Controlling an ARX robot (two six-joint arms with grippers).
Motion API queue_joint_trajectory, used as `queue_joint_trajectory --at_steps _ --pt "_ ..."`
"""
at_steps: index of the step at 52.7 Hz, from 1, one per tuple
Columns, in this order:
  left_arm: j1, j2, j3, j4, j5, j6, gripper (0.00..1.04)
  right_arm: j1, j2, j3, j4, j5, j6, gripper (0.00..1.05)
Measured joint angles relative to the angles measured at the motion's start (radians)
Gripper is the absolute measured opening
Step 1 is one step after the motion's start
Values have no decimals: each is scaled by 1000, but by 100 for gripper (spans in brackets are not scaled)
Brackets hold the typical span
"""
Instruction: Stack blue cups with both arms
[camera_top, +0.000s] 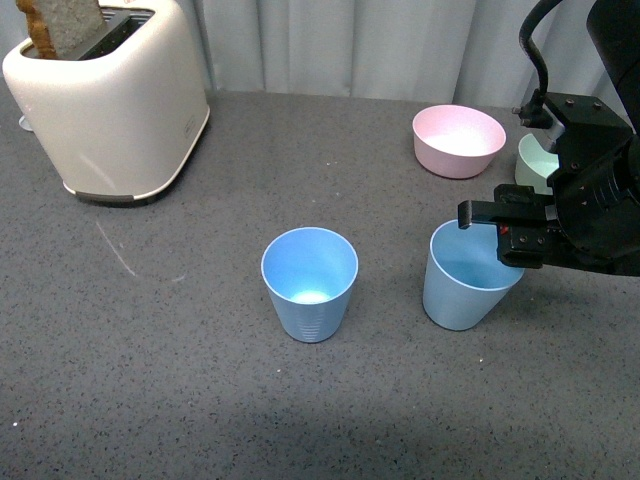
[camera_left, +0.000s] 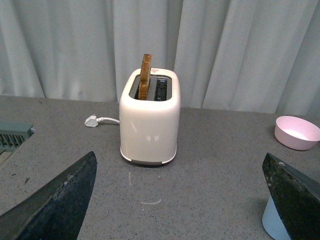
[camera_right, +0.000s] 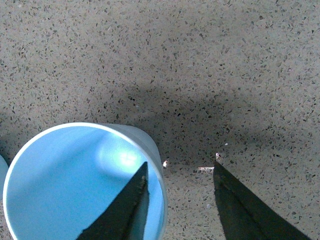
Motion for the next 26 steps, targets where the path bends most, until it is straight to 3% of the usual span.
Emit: queue_joint_trajectory --at_steps 8,14,26 --pt "0 0 0 0 0 0 98 0 2 1 -6 -8 13 12" --pt "0 0 0 0 0 0 98 0 1 6 -14 -32 24 0" --pt "0 0 0 0 0 0 98 0 -57 7 -41 -101 29 1"
